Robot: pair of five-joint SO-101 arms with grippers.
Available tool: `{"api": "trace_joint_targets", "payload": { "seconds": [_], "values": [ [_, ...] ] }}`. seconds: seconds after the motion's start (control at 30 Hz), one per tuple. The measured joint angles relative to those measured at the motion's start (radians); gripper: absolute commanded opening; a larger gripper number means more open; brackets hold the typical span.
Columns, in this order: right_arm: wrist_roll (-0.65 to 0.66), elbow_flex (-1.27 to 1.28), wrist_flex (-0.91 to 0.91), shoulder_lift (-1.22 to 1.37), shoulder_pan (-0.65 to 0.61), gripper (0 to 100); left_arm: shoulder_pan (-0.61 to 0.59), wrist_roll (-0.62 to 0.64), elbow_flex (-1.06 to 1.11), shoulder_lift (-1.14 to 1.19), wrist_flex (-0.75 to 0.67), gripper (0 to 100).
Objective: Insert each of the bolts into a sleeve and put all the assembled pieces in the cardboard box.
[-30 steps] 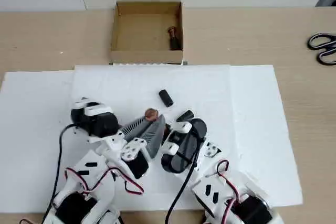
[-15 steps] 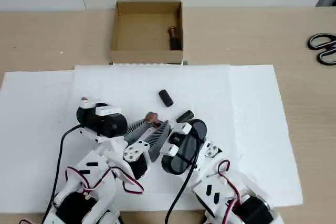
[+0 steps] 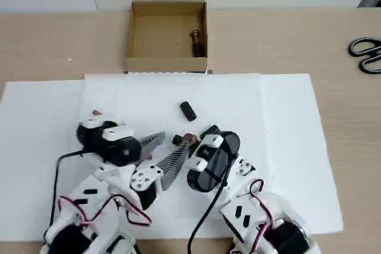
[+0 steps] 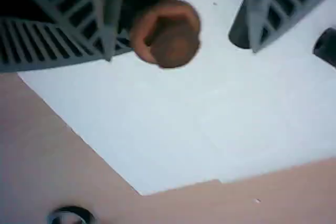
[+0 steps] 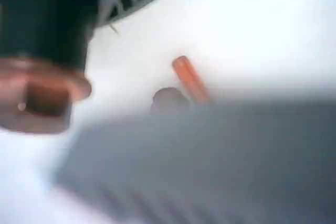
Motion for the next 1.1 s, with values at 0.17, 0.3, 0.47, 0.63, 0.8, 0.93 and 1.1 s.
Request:
{"api": "trace_joint_targets", "payload": {
  "seconds": [0.17,0.3,0.47,0.63,0.8,0.93,1.1],
  "values": [
    [0.0,0.026,0.0,0.0,0.005,0.2,-0.071,-0.028,-0.077,-0.009,0.051,5],
    [0.0,0.028,0.0,0.0,0.015,0.2,-0.138,-0.078,-0.086,-0.009,0.055,1],
    [0.0,0.028,0.0,0.0,0.112,0.2,-0.304,-0.123,-0.043,-0.009,0.061,1],
    [0.0,0.084,0.0,0.0,0.204,0.2,-0.496,-0.141,0.135,-0.008,0.052,1],
    [-0.061,0.149,-0.104,0.002,0.226,0.2,-0.548,-0.253,0.348,0.005,-0.031,1],
    [-0.071,0.178,-0.192,0.002,0.245,0.2,-0.554,-0.413,0.457,0.005,-0.15,1],
    [-0.041,0.18,-0.23,0.002,0.31,0.2,-0.554,-0.523,0.535,0.005,-0.258,1]
  ]
}}
